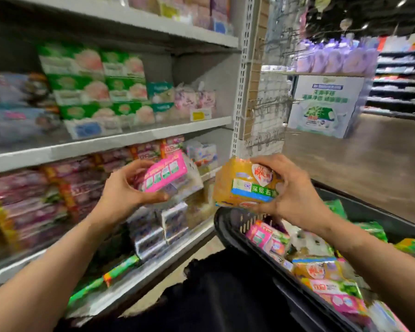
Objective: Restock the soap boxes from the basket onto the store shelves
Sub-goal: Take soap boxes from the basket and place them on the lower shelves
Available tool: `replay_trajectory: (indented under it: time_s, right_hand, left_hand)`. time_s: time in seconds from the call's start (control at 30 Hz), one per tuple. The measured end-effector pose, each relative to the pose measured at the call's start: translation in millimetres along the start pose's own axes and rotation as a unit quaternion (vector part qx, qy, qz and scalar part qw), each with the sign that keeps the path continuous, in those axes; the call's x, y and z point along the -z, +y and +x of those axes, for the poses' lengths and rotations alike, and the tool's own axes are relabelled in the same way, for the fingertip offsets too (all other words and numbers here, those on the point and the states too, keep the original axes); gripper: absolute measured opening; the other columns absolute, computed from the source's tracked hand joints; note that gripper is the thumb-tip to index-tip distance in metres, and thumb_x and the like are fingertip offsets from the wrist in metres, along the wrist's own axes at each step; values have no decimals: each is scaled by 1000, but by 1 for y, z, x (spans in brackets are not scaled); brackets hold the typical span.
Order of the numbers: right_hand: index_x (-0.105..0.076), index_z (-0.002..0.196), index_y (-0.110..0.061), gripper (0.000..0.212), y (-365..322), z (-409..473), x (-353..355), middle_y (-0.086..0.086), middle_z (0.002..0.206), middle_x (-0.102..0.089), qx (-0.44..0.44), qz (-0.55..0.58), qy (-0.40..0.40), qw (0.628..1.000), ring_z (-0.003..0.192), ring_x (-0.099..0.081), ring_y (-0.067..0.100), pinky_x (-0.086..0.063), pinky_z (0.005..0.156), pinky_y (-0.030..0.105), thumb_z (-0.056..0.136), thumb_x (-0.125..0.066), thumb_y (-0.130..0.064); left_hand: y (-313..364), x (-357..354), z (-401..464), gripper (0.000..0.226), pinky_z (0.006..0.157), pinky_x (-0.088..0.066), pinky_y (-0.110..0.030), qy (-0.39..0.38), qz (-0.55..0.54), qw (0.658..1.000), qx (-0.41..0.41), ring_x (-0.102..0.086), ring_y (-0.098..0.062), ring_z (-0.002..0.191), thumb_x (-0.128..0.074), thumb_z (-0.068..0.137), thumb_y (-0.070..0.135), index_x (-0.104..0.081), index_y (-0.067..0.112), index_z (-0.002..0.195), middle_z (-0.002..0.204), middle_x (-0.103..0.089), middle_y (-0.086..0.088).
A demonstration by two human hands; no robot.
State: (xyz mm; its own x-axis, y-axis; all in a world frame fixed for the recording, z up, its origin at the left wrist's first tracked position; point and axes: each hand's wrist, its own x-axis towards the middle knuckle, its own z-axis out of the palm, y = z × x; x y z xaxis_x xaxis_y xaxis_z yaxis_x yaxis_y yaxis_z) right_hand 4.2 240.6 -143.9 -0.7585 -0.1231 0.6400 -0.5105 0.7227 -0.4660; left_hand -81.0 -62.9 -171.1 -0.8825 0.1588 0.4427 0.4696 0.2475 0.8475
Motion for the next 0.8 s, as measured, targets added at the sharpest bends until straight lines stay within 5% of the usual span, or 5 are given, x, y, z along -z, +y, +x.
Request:
replay_trajectory:
  time_s: [0.17,0.3,0.4,0.53,0.8]
  right_hand:
    - [-56,112,-40,79,-47,49,-98,-21,108,-49,42,108,-64,991,98,-54,2,-50,91,28,41,-91,-35]
    - [-53,116,-33,91,-91,65,-163,-14,114,-49,72,154,-134,976,100,-51,-12,-40,92,7,40,-94,-6]
    - [-55,123,-28,92,-126,70,-218,-6,116,-55,117,145,-170,968,109,-54,1,-44,94,19,42,-96,-11]
    - [-54,120,-32,82,-175,67,-279,-4,113,-59,146,169,-201,954,104,-57,16,-49,88,33,49,-86,-8]
    - [-52,127,-25,76,-254,65,-360,-8,117,-48,194,177,-192,946,111,-48,9,-47,87,27,62,-74,7]
  left_hand:
    - [-21,103,-60,67,70,-46,-5,107,58,992,41,-59,12,71,-95,43,9,-66,18,102,84,-71,13]
    - [-37,170,-117,67,71,-48,-8,158,103,978,90,-61,8,72,-90,32,33,-66,26,94,84,-73,16]
    - [-41,220,-160,70,66,-48,-10,198,139,961,132,-61,6,68,-82,25,49,-65,32,90,83,-71,21]
    - [-43,270,-205,70,69,-51,-30,248,196,930,189,-65,-8,73,-93,26,36,-64,30,90,82,-71,9]
    - [-59,327,-246,61,78,-57,-48,349,181,880,266,-66,-18,85,-95,48,14,-60,26,97,91,-68,4]
